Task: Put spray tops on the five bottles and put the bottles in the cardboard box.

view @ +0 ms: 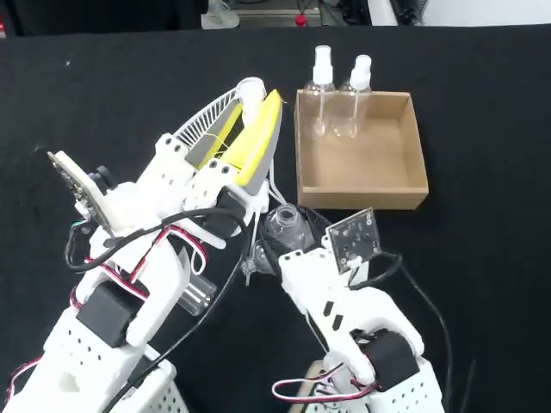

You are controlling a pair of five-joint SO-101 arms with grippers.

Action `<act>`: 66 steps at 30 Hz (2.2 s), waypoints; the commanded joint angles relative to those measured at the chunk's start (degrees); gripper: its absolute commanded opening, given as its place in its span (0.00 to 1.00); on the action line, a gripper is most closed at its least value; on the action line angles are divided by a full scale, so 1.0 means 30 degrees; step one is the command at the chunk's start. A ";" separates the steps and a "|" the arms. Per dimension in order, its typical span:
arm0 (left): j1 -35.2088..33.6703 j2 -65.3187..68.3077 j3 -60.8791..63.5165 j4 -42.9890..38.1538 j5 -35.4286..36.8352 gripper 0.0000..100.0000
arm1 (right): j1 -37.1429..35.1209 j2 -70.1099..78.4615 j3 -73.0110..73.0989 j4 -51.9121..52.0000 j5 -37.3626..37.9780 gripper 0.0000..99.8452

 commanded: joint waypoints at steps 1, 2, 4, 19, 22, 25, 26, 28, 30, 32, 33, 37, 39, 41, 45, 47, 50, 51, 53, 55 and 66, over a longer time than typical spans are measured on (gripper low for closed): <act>0.0220 -0.0293 0.0132 -0.0410 0.0176 0.03 | -0.0264 -0.1949 -0.0132 -0.0674 -0.0088 0.01; 0.0220 -0.0293 0.0308 -0.0410 0.0176 0.03 | -0.0264 -0.1949 -0.0132 -0.0674 -0.0088 0.01; 0.0220 -0.0293 0.0571 -0.0381 0.0147 0.03 | -0.0264 -0.1949 -0.0161 -0.0674 -0.0088 0.01; 0.0747 -0.0059 0.1861 -0.0498 0.0059 0.03 | -0.0264 -0.1949 -0.0190 -0.0674 -0.0088 0.01; 0.0923 -0.0059 0.2271 -0.0498 0.0059 0.03 | -0.0264 -0.1949 -0.0220 -0.0674 -0.0088 0.01; 0.1304 -0.0059 0.2476 -0.0498 0.0029 0.03 | -0.0264 -0.1949 -0.0161 -0.0674 -0.0088 0.01; 0.1480 -0.0059 0.2505 -0.0498 0.0029 0.03 | -0.0264 -0.1949 -0.0161 -0.0674 -0.0088 0.01; 0.2066 -0.0059 0.2505 -0.0498 0.0029 0.03 | -0.0264 -0.1949 -0.0161 -0.0674 -0.0088 0.01; 0.2330 -0.0059 0.2535 -0.0381 0.0029 0.04 | -0.0264 -0.1949 -0.0161 -0.0674 -0.0088 0.01; 0.2300 -0.0029 0.2564 -0.0352 0.0029 0.10 | -0.0264 -0.1949 -0.0161 -0.0674 -0.0088 0.01; 0.2300 0.0088 0.2564 -0.0352 0.0029 0.12 | -0.0264 -0.1949 -0.0161 -0.0674 -0.0088 0.01; 0.2271 0.0703 0.2505 -0.0352 0.0029 0.16 | -0.0264 -0.1949 -0.0161 -0.0674 -0.0088 0.01; 0.2271 0.0908 0.2476 -0.0381 0.0029 0.16 | -0.0264 -0.1949 -0.0161 -0.0674 -0.0088 0.01; 0.2271 0.0967 0.2476 -0.0381 0.0029 0.16 | -0.0264 -0.1949 -0.0161 -0.0674 -0.0088 0.01; 0.1509 0.0821 0.2388 -0.0381 0.0029 0.16 | -0.0264 -0.1949 -0.0161 -0.0674 -0.0088 0.01; 0.0894 0.0821 0.2359 -0.0469 0.0029 0.16 | -0.0264 -0.1949 -0.0161 -0.0674 -0.0088 0.01; -0.0015 0.0791 0.2330 -0.0498 0.0147 0.16 | -0.0205 -0.1949 -0.0161 -0.0674 -0.0088 0.01; -0.0190 0.0791 0.2330 -0.0498 0.0147 0.16 | 0.0029 -0.1949 -0.0161 -0.0674 -0.0088 0.01; -0.0308 0.0791 0.2330 -0.0410 0.0059 0.16 | 0.0879 -0.1949 -0.0190 -0.0703 -0.0088 0.01; -0.0337 0.0791 0.2535 -0.0352 0.0029 0.16 | 0.1553 -0.1949 -0.0278 -0.0703 -0.0088 0.01; -0.2300 -0.0029 0.3941 0.1407 -0.0586 0.16 | 0.2139 -0.1919 -0.0366 -0.1201 -0.0088 0.01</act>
